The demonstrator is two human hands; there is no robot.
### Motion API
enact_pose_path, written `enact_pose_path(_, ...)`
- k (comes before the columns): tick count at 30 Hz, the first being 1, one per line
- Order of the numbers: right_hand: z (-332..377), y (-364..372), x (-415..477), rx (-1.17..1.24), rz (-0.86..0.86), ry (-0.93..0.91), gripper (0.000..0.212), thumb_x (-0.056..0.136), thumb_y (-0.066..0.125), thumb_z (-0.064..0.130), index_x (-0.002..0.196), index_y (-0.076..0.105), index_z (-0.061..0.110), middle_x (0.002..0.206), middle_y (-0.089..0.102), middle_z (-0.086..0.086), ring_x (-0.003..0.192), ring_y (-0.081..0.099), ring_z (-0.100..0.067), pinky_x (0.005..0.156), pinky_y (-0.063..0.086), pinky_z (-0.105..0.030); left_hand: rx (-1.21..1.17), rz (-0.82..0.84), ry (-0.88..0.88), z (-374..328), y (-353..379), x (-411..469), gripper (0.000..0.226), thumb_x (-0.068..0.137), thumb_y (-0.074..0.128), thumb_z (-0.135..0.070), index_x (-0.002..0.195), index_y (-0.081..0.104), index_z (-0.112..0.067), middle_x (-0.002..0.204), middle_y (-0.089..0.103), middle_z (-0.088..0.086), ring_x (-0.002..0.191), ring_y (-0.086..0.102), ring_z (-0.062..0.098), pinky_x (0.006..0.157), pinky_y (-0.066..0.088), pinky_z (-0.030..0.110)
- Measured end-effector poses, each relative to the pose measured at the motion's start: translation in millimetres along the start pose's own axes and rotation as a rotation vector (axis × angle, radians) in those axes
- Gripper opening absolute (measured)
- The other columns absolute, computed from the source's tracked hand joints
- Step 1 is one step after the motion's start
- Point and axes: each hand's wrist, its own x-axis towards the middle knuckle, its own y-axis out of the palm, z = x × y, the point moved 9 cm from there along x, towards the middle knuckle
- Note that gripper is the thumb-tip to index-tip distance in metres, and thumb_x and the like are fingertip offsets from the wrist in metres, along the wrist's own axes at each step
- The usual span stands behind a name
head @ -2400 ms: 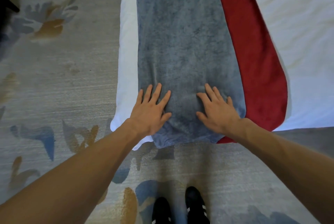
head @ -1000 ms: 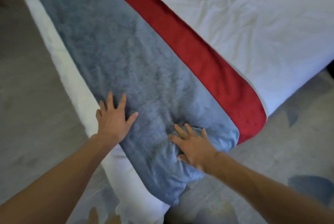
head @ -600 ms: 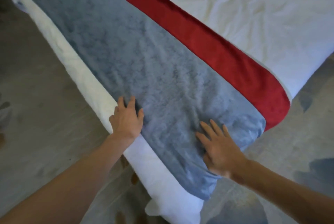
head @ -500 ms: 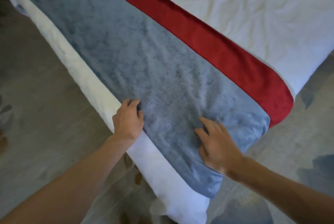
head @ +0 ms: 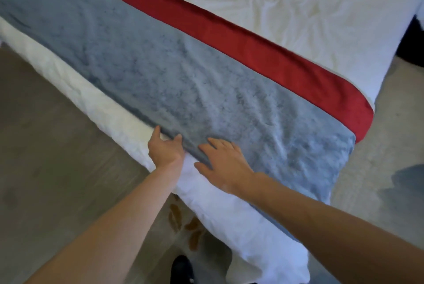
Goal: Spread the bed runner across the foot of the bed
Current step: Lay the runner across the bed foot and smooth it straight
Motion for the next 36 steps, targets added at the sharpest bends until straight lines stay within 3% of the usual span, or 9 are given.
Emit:
enact_pose_path(5,12,-1,13,-0.039,-0.059,0.11,0.049,0.09,0.046,0.053,0.13,0.045,0.025,0.13,0.046,-0.004,0.118,0.044,-0.031,0.096,0.037,-0.044,0.007,0.078,-0.007,2,-12,10,0.063,0.079,0.073,-0.009,0.134,0.043,-0.017,0.13,0.054,0.008,0.116,0.055,0.028,0.095,0.044,0.029)
enact_pose_path(9,16,7,13,-0.191,-0.051,0.109,0.042,0.093,0.035,0.054,0.117,0.054,0.025,0.12,0.048,-0.003,0.105,0.048,-0.031,0.084,0.043,-0.039,0.101,0.125,-0.013,13,-19,10,0.058,0.083,0.067,-0.006,0.133,0.039,-0.014,0.125,0.058,0.013,0.113,0.055,0.031,0.092,0.042,0.033)
enact_pose_path(13,16,-1,33,-0.208,-0.067,0.206,0.042,0.096,0.031,0.052,0.101,0.063,0.025,0.12,0.046,-0.007,0.107,0.047,-0.034,0.086,0.043,-0.044,0.103,0.178,-0.014,9,-20,33,0.052,0.086,0.065,-0.008,0.13,0.038,-0.01,0.121,0.059,0.016,0.112,0.057,0.032,0.09,0.045,0.036)
enact_pose_path(16,24,-9,60,-0.279,-0.131,0.208,0.031,0.093,0.046,0.042,0.113,0.059,0.022,0.142,0.03,-0.014,0.127,0.031,-0.034,0.098,0.034,-0.049,0.083,0.145,0.039,-10,-30,67,0.054,0.089,0.063,-0.013,0.135,0.036,-0.01,0.128,0.056,0.016,0.116,0.054,0.034,0.096,0.043,0.04)
enact_pose_path(21,44,6,115,-0.197,0.008,0.065,0.059,0.095,0.039,0.05,0.148,0.019,0.031,0.159,0.005,-0.007,0.145,0.004,-0.027,0.114,0.01,-0.057,0.098,0.104,0.013,-26,-41,128,0.063,0.085,0.069,-0.016,0.137,0.036,-0.006,0.133,0.052,0.017,0.118,0.053,0.034,0.099,0.045,0.039)
enact_pose_path(25,33,19,124,-0.24,0.076,0.066,0.055,0.098,0.021,0.054,0.149,0.011,0.037,0.16,-0.001,0.001,0.147,-0.002,-0.022,0.113,0.002,-0.061,0.089,0.164,-0.075,-13,-40,143,0.051,0.086,0.066,-0.009,0.132,0.043,-0.005,0.119,0.059,0.016,0.075,0.069,0.03,0.059,0.058,0.032)
enact_pose_path(28,35,17,124,-0.287,0.065,0.05,0.052,0.098,0.022,0.053,0.147,0.02,0.035,0.159,0.007,-0.003,0.146,0.008,-0.024,0.112,0.009,-0.06,0.134,0.15,-0.091,-3,-42,145,0.044,0.088,0.062,-0.008,0.129,0.046,-0.006,0.101,0.064,0.01,0.057,0.067,0.023,0.057,0.058,0.033)
enact_pose_path(32,58,-16,152,-0.331,-0.103,0.0,0.041,0.096,0.035,0.045,0.13,0.045,0.024,0.147,0.03,-0.015,0.13,0.032,-0.032,0.106,0.025,-0.049,0.101,0.07,-0.105,-14,-44,161,0.043,0.085,0.067,-0.013,0.122,0.049,-0.004,0.11,0.062,0.015,0.087,0.065,0.032,0.078,0.057,0.046)
enact_pose_path(36,76,-20,197,-0.26,-0.047,-0.073,0.056,0.098,0.037,0.045,0.148,0.023,0.027,0.159,0.005,-0.012,0.145,0.007,-0.029,0.114,0.01,-0.052,0.146,-0.087,-0.023,-48,-60,208,0.041,0.085,0.067,-0.023,0.116,0.052,0.0,0.114,0.061,0.02,0.104,0.059,0.039,0.09,0.049,0.041)
